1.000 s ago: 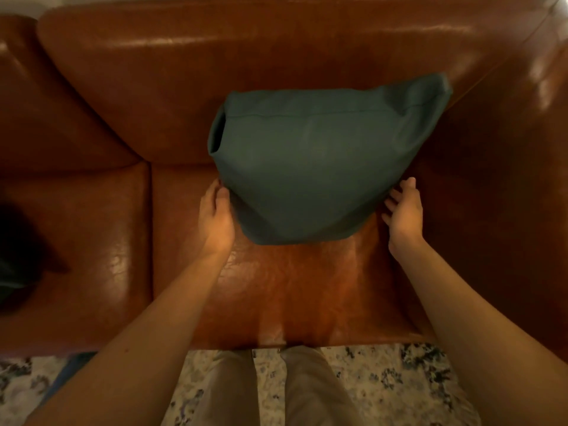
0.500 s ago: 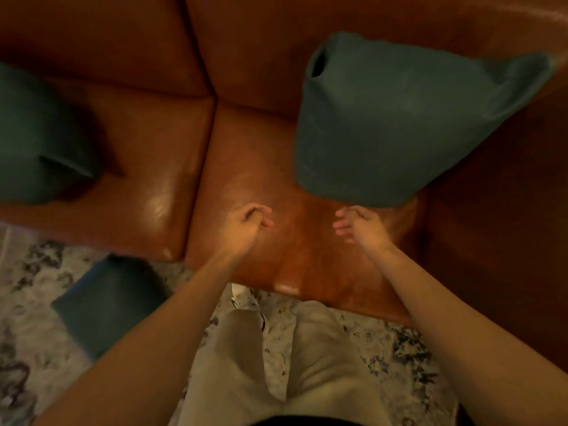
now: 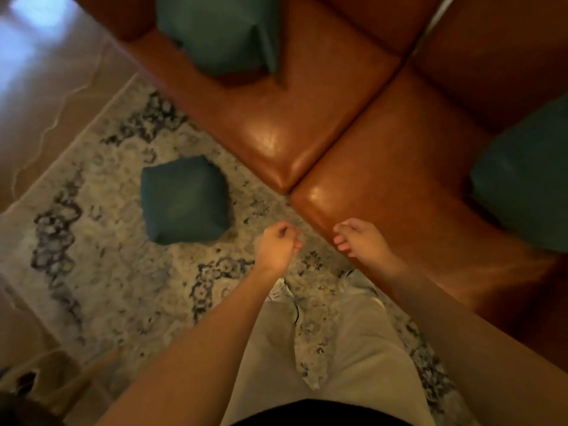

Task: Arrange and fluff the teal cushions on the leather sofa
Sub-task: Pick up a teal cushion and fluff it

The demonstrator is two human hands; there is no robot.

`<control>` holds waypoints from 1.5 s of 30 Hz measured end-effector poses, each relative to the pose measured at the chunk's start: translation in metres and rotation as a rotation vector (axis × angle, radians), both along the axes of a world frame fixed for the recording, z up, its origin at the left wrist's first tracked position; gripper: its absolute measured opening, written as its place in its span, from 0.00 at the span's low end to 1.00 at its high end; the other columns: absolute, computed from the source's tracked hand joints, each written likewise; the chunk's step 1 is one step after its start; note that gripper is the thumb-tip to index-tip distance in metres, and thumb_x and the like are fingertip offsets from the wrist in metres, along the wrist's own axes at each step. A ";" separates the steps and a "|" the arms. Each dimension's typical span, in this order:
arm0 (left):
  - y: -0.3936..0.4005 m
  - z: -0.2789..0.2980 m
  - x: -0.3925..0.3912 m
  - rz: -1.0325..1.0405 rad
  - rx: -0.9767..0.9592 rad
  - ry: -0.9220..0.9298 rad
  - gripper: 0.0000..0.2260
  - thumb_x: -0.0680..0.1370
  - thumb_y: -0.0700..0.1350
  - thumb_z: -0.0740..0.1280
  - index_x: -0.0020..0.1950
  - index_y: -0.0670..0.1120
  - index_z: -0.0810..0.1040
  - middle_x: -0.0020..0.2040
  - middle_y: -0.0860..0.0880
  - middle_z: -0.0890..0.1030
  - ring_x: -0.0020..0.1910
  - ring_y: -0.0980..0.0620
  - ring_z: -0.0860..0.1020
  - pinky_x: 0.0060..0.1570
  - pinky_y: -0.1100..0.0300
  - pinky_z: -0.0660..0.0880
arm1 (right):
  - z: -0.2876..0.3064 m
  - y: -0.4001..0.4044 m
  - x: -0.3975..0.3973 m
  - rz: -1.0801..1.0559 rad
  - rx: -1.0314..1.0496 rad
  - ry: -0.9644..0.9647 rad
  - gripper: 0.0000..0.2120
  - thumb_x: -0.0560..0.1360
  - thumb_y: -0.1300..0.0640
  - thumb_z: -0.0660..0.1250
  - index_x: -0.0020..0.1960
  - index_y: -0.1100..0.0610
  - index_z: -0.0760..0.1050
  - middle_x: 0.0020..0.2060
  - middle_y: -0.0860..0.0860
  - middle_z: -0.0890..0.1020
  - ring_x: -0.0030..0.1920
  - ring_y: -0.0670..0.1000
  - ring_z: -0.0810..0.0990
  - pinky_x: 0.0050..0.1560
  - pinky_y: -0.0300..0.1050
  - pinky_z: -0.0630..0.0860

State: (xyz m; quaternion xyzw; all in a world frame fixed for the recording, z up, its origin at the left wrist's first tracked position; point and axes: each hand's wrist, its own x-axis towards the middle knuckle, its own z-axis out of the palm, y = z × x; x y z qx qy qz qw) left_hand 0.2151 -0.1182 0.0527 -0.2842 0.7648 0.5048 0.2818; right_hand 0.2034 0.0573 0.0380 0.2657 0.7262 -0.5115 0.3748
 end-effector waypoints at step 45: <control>-0.603 -0.485 -0.099 0.610 -0.163 -0.247 0.37 0.72 0.73 0.48 0.73 0.52 0.68 0.71 0.47 0.71 0.69 0.45 0.69 0.71 0.46 0.62 | -0.523 -0.503 -0.163 -0.353 0.172 -0.172 0.48 0.63 0.21 0.53 0.75 0.49 0.64 0.71 0.46 0.70 0.70 0.53 0.67 0.72 0.56 0.63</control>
